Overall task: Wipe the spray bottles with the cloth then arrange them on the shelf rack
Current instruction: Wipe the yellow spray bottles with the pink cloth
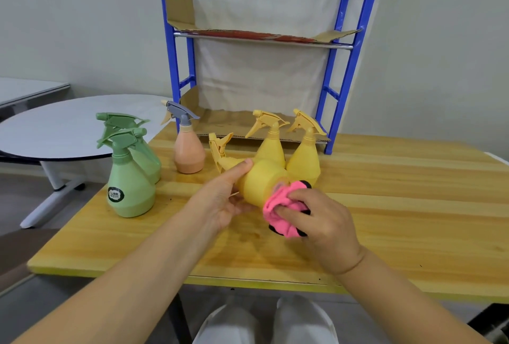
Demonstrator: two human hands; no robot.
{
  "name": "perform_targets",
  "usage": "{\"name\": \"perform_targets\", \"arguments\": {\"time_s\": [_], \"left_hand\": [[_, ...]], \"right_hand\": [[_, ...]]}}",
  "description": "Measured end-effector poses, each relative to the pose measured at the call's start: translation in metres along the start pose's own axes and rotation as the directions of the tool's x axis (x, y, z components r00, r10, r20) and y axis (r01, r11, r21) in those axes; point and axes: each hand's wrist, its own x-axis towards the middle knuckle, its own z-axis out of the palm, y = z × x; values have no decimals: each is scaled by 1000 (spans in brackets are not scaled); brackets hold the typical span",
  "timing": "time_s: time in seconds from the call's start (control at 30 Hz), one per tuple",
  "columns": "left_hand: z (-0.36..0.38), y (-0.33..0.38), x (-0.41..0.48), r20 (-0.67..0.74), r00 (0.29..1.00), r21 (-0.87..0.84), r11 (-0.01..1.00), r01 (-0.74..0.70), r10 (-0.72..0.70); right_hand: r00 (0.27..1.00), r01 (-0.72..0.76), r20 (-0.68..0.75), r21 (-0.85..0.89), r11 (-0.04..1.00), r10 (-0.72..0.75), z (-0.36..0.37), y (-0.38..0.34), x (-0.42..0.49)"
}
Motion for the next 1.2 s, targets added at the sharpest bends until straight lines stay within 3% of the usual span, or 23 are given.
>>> {"name": "perform_targets", "arguments": {"time_s": [0.07,0.17,0.23,0.33,0.4,0.5,0.67,0.77,0.87,0.93,1.0,1.03,1.1,1.2], "left_hand": [[-9,5,1,-47,994,50,994,-98,101],[-30,10,10,-108,928,327,894,-305,356],[-44,13,17,-159,842,583,737,-341,516],[-59,15,22,-132,729,855,449,-259,672],[-67,15,25,-117,714,902,374,-214,691],[-76,14,31,-129,721,898,389,-206,681],[-78,14,31,-56,733,905,344,-249,677],[-75,5,23,12,685,884,312,-347,729],[-76,-17,15,86,579,944,120,-307,811],[-78,-24,12,275,533,955,-161,-251,800],[-79,-21,11,480,604,862,-470,-191,636],[-80,-19,13,515,665,807,-569,-162,541],[-81,-15,14,491,750,752,-650,-108,444],[-83,-11,14,457,775,732,-680,-48,437]], "right_hand": [[997,-17,79,-8,1000,18,3,4,-11],[990,-58,127,-6,998,59,3,5,-20],[987,-92,135,19,996,89,3,3,-20],[983,-130,136,37,991,124,3,0,-18],[979,-148,145,35,988,142,4,0,-18],[977,-145,161,29,989,139,4,0,-20],[972,-154,184,21,988,148,3,0,-20],[958,-192,223,34,981,180,2,0,-21],[962,-209,188,32,977,199,3,-1,-24],[962,-219,174,44,975,208,4,-1,-25],[961,-229,175,58,972,216,5,0,-26],[961,-235,166,65,970,221,5,0,-27],[961,-244,148,69,967,232,4,0,-28],[951,-270,174,76,960,254,3,0,-30]]}}
